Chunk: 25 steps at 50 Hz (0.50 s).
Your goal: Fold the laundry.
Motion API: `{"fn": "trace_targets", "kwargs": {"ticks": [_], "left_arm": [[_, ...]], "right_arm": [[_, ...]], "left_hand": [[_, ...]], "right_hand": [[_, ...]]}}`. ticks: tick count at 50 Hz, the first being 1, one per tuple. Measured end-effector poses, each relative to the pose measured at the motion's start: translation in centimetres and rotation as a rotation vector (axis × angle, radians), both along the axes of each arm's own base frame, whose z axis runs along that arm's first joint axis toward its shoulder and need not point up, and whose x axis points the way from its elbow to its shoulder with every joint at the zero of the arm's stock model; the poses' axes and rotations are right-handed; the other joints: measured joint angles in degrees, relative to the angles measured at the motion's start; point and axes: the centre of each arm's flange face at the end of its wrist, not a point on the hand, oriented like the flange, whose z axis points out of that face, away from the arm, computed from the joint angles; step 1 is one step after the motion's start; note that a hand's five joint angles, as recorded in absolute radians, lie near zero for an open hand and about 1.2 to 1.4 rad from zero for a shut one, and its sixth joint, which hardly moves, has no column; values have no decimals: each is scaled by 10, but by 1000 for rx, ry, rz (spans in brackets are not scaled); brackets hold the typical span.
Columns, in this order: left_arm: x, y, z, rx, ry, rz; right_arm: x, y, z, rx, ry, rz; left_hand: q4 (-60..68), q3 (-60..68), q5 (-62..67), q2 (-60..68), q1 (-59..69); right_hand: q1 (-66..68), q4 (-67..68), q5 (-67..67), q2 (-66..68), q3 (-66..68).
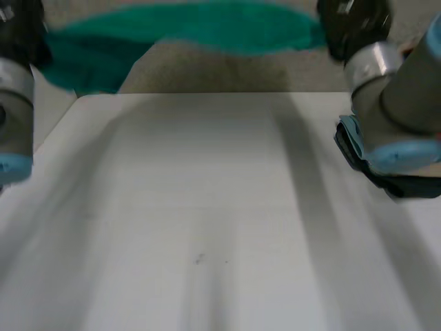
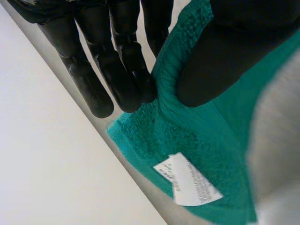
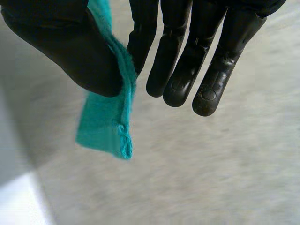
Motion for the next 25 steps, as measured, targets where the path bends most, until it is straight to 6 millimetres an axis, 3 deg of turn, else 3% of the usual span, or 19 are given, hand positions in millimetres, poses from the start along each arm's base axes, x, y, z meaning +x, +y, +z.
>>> {"fn": "trace_targets", "kwargs": {"ticks": [2,6,12,15,18,25], "left_arm": [[1,5,-38,128,-4,-11],[-1,14,-97,308,-29,-22],[-2,35,-165,524,-81,-34],[0,49,-179,591,-101,-35],[3,58,-180,616,-114,-29],[29,101,-157,675,-263,29]], "right_arm": [[4,5,-41,109,60,29],[8,13,-92,257,135,52],[3,28,-146,483,233,57],[-4,39,-160,602,269,52],[-9,47,-163,674,282,49],[-44,83,-151,888,334,9]], "left_hand": [[0,0,0,0,0],[0,0,0,0,0],[0,0,0,0,0],[0,0,0,0,0],[0,0,1,0,0],[0,0,0,0,0]], "right_hand": [[0,0,0,0,0],[0,0,0,0,0],[0,0,0,0,0],[0,0,0,0,0],[0,0,0,0,0],[0,0,0,0,0]]}}
